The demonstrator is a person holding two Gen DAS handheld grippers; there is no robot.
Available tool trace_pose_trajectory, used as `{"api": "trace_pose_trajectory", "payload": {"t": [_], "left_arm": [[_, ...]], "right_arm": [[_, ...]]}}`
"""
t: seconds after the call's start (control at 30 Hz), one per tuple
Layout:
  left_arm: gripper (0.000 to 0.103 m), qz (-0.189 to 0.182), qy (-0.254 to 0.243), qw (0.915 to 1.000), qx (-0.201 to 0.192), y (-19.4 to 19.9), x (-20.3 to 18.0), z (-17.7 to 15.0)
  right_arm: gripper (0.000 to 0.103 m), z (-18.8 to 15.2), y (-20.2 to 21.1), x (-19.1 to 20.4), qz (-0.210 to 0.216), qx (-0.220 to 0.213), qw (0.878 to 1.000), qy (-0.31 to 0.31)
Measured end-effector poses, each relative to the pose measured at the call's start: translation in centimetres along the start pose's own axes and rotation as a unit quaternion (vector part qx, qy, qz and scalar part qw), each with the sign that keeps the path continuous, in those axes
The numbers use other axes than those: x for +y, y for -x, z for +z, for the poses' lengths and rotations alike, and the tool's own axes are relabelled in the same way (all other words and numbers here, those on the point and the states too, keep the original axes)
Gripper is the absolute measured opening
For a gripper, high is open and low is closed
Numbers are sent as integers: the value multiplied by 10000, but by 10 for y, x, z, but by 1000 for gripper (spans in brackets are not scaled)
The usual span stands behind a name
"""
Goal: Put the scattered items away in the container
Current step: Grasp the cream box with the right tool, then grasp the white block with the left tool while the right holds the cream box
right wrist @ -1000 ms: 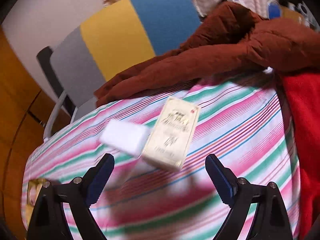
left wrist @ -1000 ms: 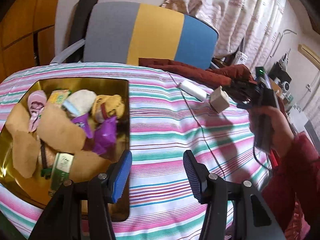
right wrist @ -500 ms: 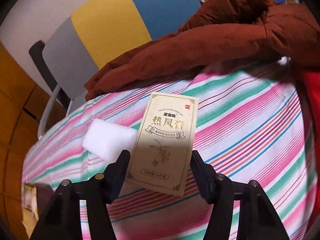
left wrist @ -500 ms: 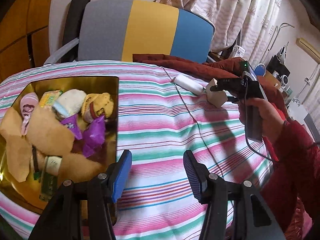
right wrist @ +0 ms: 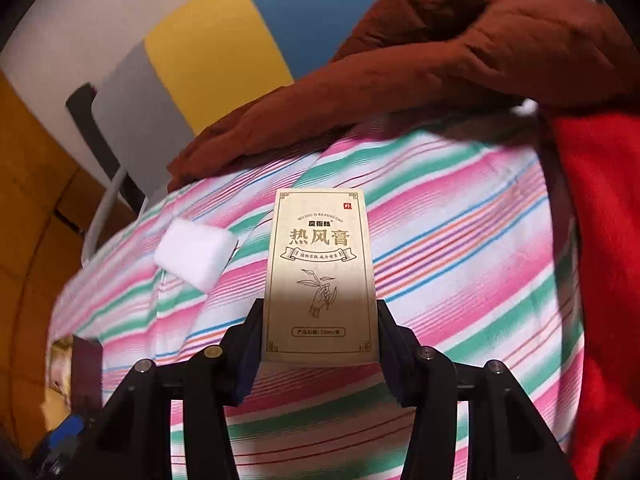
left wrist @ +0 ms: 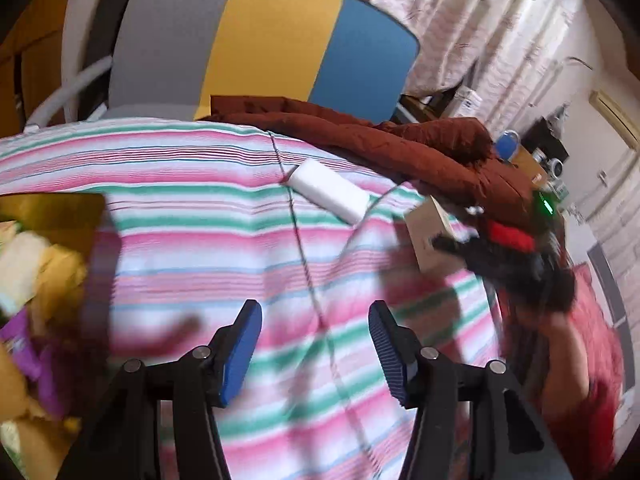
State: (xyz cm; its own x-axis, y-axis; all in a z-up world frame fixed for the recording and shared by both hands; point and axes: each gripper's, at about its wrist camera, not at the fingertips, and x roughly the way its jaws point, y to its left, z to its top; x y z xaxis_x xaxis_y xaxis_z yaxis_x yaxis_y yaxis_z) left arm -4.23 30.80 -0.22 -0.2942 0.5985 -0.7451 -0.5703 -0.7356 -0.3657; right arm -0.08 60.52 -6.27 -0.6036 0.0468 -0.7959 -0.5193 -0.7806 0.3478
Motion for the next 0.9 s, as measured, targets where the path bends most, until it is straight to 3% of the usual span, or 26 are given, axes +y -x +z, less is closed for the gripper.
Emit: {"api": "trace_pose_trajectory", "payload": {"t": [0.2,0.63,0.7,0.77,0.8,0.9], "left_arm": [[65,-144,470,9978,448,-62,-18,39],[68,299,1396,9868,758,-156,-23,111],[77,288,1557,9846,741,-166,-23,117],[80,372,1741,9806,821,-177,-20,119],[85,375,1715,9818,722,-178,-21,120],[86,535,1217,9892,620,-183,-31,120]], "right_arm": [[51,1,-6,-2,-43,182,9998,92],[51,4,-11,-3,8,226,9997,45],[51,4,-12,-1,-9,227,9997,74],[51,5,-13,0,-3,232,9997,85],[51,5,-13,1,3,235,9997,87],[51,5,-14,3,6,242,9996,113]]}}
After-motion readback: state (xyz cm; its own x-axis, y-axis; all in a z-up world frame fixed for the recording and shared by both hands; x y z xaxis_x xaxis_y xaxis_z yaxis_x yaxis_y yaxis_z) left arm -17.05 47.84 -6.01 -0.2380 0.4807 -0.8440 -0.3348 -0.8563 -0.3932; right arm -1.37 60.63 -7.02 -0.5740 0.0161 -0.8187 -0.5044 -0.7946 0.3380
